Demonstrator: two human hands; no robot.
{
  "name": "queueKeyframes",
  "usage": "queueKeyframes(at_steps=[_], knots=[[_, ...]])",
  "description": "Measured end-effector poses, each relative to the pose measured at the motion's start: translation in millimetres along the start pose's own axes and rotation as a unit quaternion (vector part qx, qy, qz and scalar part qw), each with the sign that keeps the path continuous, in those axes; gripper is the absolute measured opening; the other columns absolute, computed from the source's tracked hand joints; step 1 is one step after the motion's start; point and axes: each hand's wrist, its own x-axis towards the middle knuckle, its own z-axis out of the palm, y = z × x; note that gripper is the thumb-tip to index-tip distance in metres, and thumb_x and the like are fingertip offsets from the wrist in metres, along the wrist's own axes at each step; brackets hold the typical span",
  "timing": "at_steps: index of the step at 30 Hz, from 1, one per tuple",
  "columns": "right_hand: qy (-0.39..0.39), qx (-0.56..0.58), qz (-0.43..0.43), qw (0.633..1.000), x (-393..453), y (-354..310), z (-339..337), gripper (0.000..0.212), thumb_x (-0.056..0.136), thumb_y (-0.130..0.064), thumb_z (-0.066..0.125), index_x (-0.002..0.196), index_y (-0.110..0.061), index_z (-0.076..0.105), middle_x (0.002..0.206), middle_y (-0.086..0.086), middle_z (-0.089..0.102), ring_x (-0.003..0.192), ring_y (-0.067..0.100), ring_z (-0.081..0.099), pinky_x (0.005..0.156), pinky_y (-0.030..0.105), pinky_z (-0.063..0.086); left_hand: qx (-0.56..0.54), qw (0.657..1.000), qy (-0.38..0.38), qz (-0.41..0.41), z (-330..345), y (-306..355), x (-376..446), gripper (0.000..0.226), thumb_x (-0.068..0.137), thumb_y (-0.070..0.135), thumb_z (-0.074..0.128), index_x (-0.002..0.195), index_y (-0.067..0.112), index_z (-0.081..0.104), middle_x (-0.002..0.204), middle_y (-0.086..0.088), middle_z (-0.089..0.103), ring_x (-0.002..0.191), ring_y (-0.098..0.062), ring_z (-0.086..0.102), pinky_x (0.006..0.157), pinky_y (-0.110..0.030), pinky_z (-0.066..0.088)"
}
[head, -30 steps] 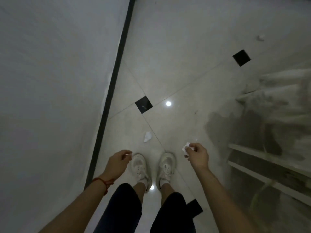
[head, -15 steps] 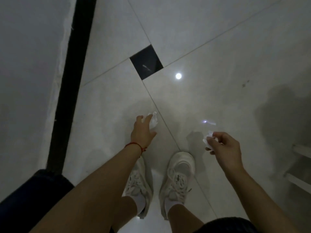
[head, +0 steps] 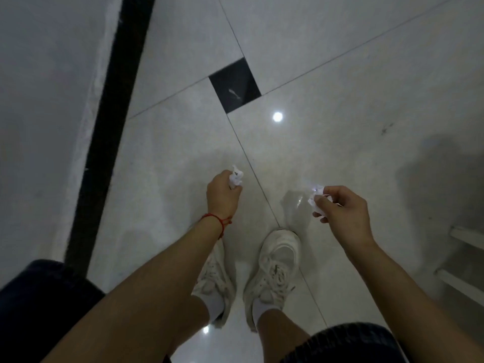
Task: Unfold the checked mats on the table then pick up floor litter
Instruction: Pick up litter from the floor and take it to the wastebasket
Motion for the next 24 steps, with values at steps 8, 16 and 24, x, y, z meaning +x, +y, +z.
queueKeyframes(at_steps=[8,16,24], knots=[[0.004,0.031,-0.004,1.000,-101.9,-98.7,-36.5,0.006,0.083,-0.010,0.065,0.089,-0.012,0.064,0.077,0.011,0.059,0.059,0.016,0.061,0.046,0.010,0.046,-0.103,0.994,0.022,-0.040,-114.1,94.4,-89.8,0.005,0.078,0.002,0.066,0.081,0.000,0.062,0.076,-0.013,0.059,0.072,-0.022,0.055,0.068,-0.036,0.049],[0.002,0.078,-0.022,0.997,-232.9,-229.2,-76.5,0.004,0.085,-0.008,0.062,0.087,-0.011,0.061,0.086,0.010,0.061,0.059,0.016,0.061,0.047,0.011,0.048,-0.130,0.991,0.034,0.003,-268.1,214.6,-197.3,0.015,0.077,0.007,0.069,0.070,0.008,0.056,0.068,-0.008,0.060,0.065,-0.020,0.057,0.057,-0.012,0.042],[-0.022,0.073,-0.075,0.994,-354.1,-326.1,-102.1,0.010,0.084,-0.007,0.063,0.080,-0.016,0.060,0.084,0.012,0.059,0.061,0.018,0.060,0.046,0.011,0.048,-0.203,0.976,0.078,0.024,-407.7,279.7,-283.2,0.023,0.077,0.004,0.069,0.069,0.023,0.057,0.067,-0.001,0.061,0.062,-0.013,0.055,0.065,-0.033,0.055]])
